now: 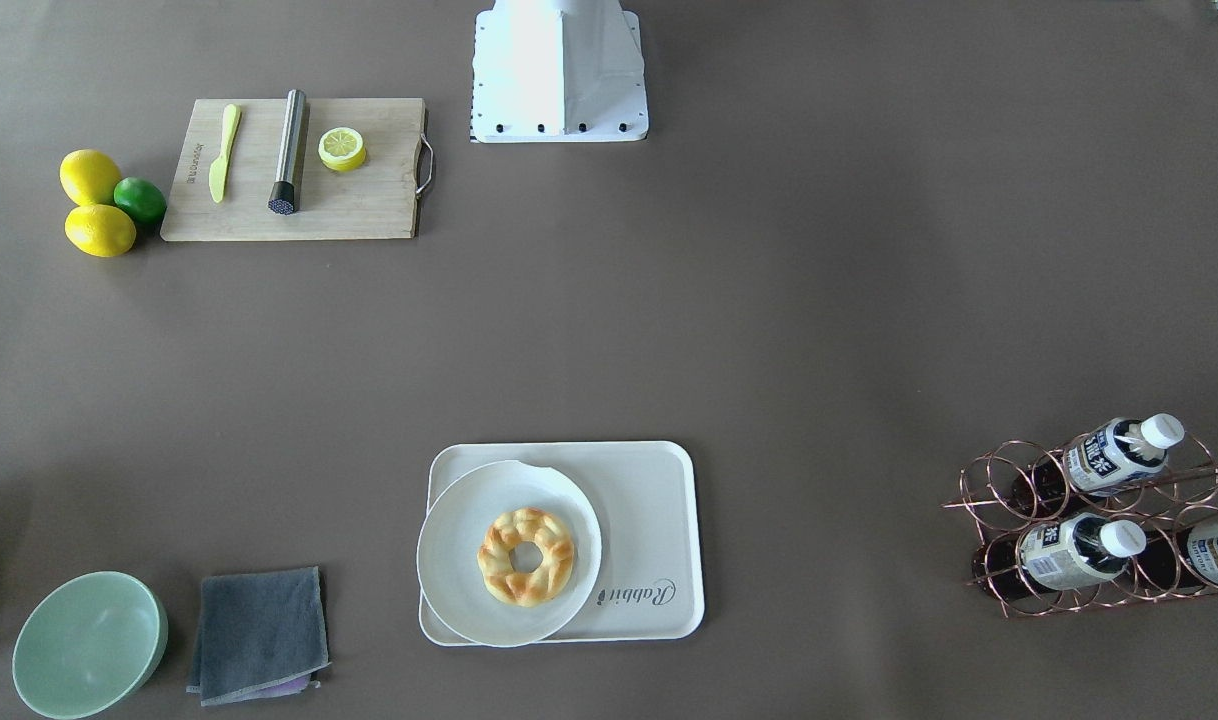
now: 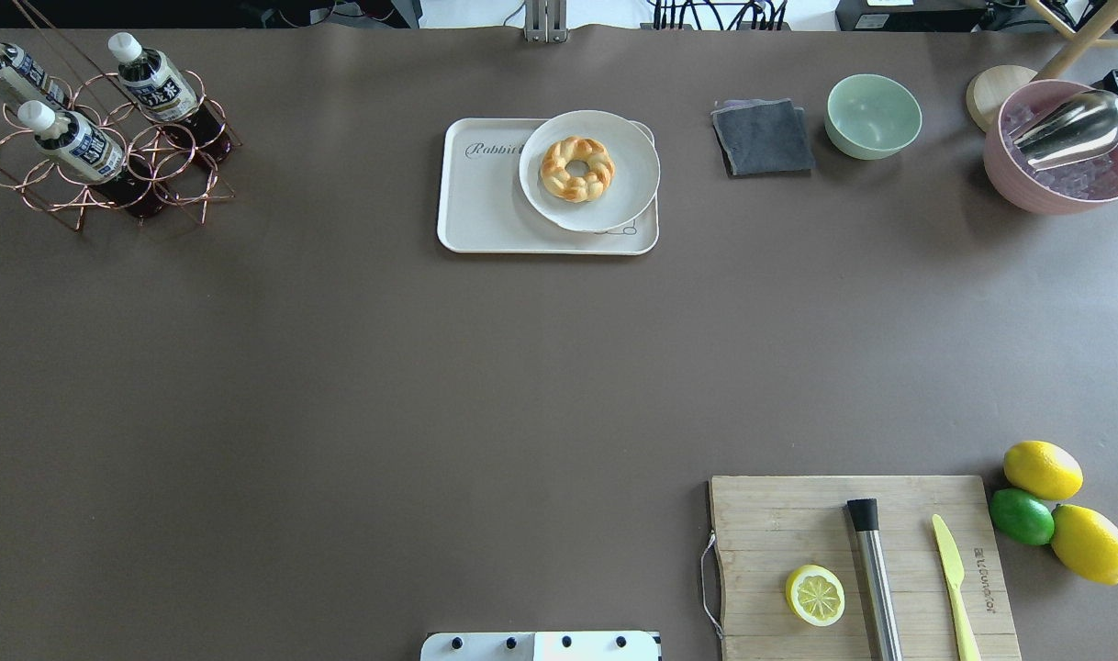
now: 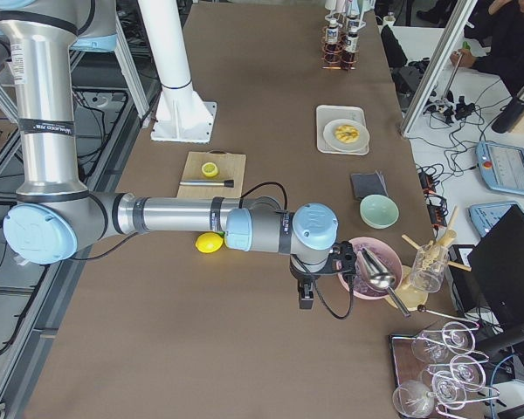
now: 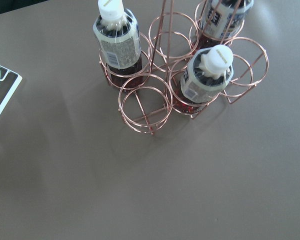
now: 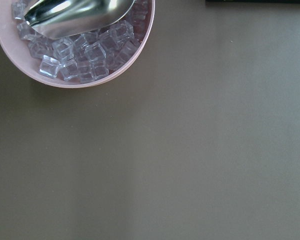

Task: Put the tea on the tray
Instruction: 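Move the left gripper over the copper rack above a tea bottle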

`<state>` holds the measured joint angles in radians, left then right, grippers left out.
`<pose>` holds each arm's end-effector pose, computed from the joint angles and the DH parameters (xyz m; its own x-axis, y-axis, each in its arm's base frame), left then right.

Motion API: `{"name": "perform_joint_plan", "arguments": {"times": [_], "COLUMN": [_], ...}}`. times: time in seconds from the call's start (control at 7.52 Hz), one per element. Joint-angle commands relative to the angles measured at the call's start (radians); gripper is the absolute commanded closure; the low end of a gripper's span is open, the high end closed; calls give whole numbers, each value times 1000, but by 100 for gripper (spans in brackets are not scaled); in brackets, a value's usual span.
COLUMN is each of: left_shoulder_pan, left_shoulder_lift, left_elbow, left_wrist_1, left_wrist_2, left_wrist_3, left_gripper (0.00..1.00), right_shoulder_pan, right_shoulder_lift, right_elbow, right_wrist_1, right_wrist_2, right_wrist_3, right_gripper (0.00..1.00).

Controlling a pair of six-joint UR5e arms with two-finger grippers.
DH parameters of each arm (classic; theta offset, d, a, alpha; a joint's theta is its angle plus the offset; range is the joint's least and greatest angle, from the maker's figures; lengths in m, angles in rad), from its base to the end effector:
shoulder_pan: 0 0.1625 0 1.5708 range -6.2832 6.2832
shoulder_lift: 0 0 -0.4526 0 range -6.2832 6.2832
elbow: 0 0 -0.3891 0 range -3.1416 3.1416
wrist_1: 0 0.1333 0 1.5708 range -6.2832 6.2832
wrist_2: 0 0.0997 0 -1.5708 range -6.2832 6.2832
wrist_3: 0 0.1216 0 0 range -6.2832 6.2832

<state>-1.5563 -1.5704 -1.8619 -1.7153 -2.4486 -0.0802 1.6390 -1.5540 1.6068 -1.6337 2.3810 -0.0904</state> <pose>-0.0326 -0.4963 0.5320 0.6331 0.2599 -0.7292 0.0377 0.9305 0.3644 0.0788 -0.4908 0.6793 0.6906 -0.0360 0.7223 -0.0058 0.9985 0.0553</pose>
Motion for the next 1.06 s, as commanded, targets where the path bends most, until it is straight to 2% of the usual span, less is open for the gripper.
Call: {"name": "perform_joint_plan", "arguments": {"times": [0.0,0.27,0.53,0.8,0.93], "left_shoulder_pan": [2,2,22,47,73], "left_shoulder_lift": [0,0,1,21,29], "left_elbow": [20,41,21,0,-5], "left_wrist_1": [-86,-96,-168,-315,-358], "left_wrist_2": [-3,-16,-73,-63,-58], "left_wrist_3": [-101,-171,-191,-350,-363], "left_gripper": [2,2,2,2,2], "right_shoulder_pan": [5,10,12,12,13], "right_shoulder_lift": [2,0,0,0,0], "right_elbow": [1,1,-2,-2,-1], "right_wrist_1": [0,0,0,0,0], "right_wrist_2": [0,0,-2,-3,-3], "right_wrist_3": [0,0,-2,-2,-2], "right_gripper": [0,0,0,0,0]}}
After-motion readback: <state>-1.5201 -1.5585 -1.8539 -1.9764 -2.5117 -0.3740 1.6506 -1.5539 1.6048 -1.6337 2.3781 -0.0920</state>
